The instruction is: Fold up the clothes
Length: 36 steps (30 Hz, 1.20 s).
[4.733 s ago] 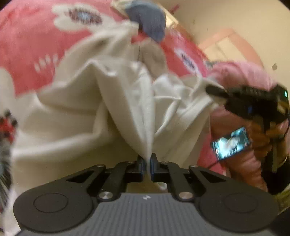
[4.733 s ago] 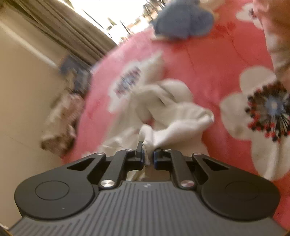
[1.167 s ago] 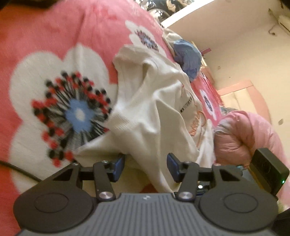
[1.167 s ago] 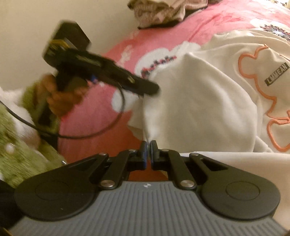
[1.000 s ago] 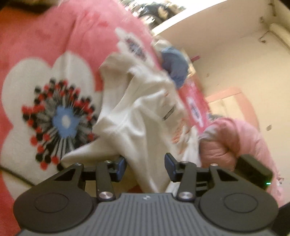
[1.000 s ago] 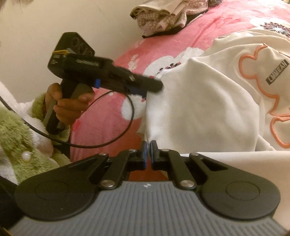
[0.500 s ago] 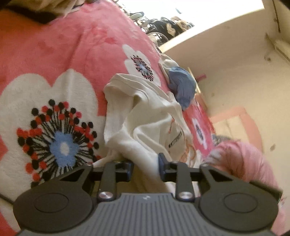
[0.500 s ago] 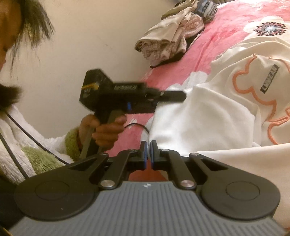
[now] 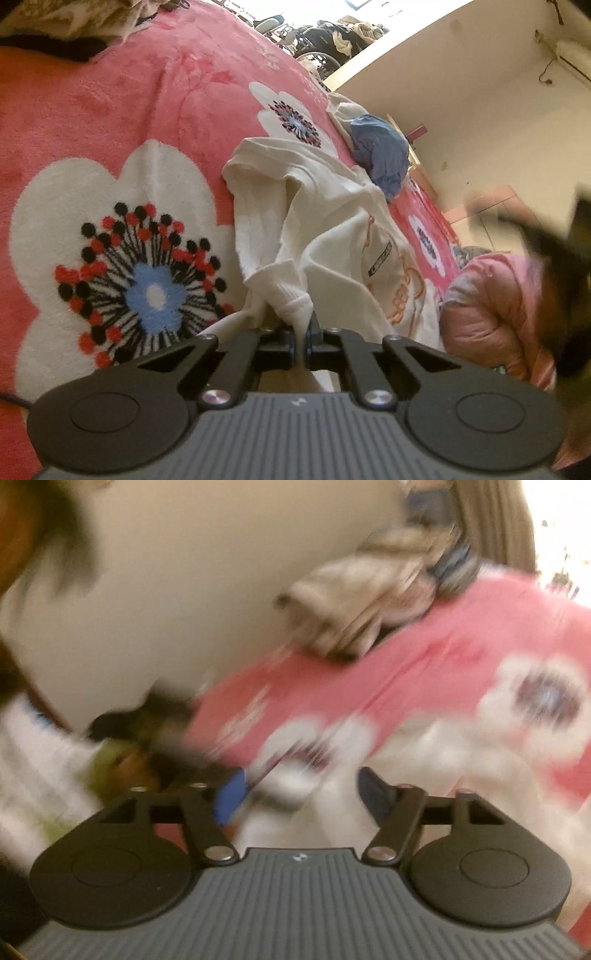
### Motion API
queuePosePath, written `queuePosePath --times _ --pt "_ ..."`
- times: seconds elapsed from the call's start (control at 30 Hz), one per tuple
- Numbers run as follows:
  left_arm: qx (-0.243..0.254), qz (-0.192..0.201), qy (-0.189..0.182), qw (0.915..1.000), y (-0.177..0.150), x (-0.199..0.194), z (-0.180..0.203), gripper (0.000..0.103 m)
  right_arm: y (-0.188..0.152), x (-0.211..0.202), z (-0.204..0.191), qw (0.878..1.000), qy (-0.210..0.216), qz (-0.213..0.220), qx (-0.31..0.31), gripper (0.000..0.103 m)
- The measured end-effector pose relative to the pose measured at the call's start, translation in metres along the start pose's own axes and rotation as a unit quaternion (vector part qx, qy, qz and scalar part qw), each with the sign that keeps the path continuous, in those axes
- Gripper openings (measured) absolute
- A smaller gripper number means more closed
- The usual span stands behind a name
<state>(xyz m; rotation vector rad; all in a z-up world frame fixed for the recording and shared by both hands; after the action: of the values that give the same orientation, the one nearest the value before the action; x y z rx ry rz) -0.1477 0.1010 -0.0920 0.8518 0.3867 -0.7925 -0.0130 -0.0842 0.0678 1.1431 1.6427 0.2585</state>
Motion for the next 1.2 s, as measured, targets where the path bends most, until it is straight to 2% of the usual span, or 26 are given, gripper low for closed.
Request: queuePosePath --times 0.07,0.13,0.23,0.3,0.4,0.47,0.5,0.53,0.57,0.6,0.7,0.77,0.87,0.93,1.03,1.1,1.2 --pt "0.004 -0.001 0.003 1.0 -0.002 0.0 0.0 0.006 0.034 0.033 0.035 0.999 -0.027 -0.017 0.003 0.078" --pt "0.012 -0.001 0.008 0.9999 -0.003 0.001 0.001 0.006 0.055 0.075 0.069 0.996 -0.052 -0.065 0.015 0.078" --pt "0.022 -0.006 0.016 0.9996 -0.003 0.002 0.002 0.006 0.072 0.142 0.113 0.986 -0.094 -0.14 0.017 0.078" --pt "0.025 -0.011 0.017 0.9995 -0.003 0.002 0.002 0.006 0.074 0.177 0.13 0.977 -0.104 -0.184 -0.001 0.078" --pt "0.028 -0.022 0.022 0.9991 -0.005 0.004 0.0 0.007 0.063 0.216 0.145 0.967 -0.094 -0.237 -0.009 0.077" --pt "0.025 -0.041 0.021 0.9986 -0.008 0.009 -0.003 0.007 0.051 0.233 0.148 0.961 -0.082 -0.265 -0.011 0.074" --pt "0.025 -0.047 0.021 0.9983 -0.009 0.011 -0.004 0.007 0.047 0.236 0.147 0.961 -0.083 -0.264 -0.029 0.07" --pt "0.026 -0.051 0.022 0.9981 -0.011 0.013 -0.006 0.007 0.045 0.233 0.144 0.962 -0.08 -0.257 -0.049 0.052" --pt "0.022 -0.053 0.024 0.9981 -0.012 0.014 -0.008 0.007 0.045 0.228 0.142 0.965 -0.068 -0.249 -0.05 0.027" --pt "0.017 -0.054 0.026 0.9981 -0.013 0.015 -0.009 0.007 0.045 0.218 0.14 0.97 -0.062 -0.23 -0.047 0.017" --pt "0.013 -0.04 0.038 0.9984 -0.011 0.011 -0.009 0.005 0.044 0.186 0.129 0.984 -0.053 -0.164 -0.047 0.013" --pt "0.021 -0.021 0.056 0.998 -0.008 0.004 -0.006 0.005 0.046 0.159 0.112 0.992 -0.065 -0.091 -0.051 0.012" --pt "0.029 0.022 0.073 0.9966 -0.002 -0.013 0.003 0.004 0.048 0.112 0.082 0.994 -0.092 0.032 -0.048 0.012" --pt "0.041 0.058 0.081 0.9942 0.006 -0.027 0.013 0.004 0.046 0.074 0.059 0.986 -0.114 0.116 -0.043 0.012" --pt "0.078 0.119 0.089 0.9859 0.029 -0.053 0.043 0.004 0.042 0.011 0.023 0.96 -0.146 0.236 -0.041 0.011" --pt "0.107 0.164 0.088 0.9768 0.051 -0.071 0.07 0.004 0.04 -0.032 -0.001 0.936 -0.152 0.314 -0.039 0.011" --pt "0.15 0.238 0.067 0.9574 0.09 -0.111 0.111 0.004 0.048 -0.089 -0.024 0.906 -0.163 0.388 -0.046 0.011"
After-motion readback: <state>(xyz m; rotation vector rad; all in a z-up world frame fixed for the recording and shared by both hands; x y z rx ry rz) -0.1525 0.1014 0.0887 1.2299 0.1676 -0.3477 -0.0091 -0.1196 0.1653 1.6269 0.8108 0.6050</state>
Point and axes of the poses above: each gripper's, at about its wrist camera, not at the fingertips, and x roughly the way its jaws point, z to its right, y to its top, the point moved 4 cm from there along x, roughly the way its jaws point, and after that the axes turned 8 degrees about x, right-handed, at the moved point
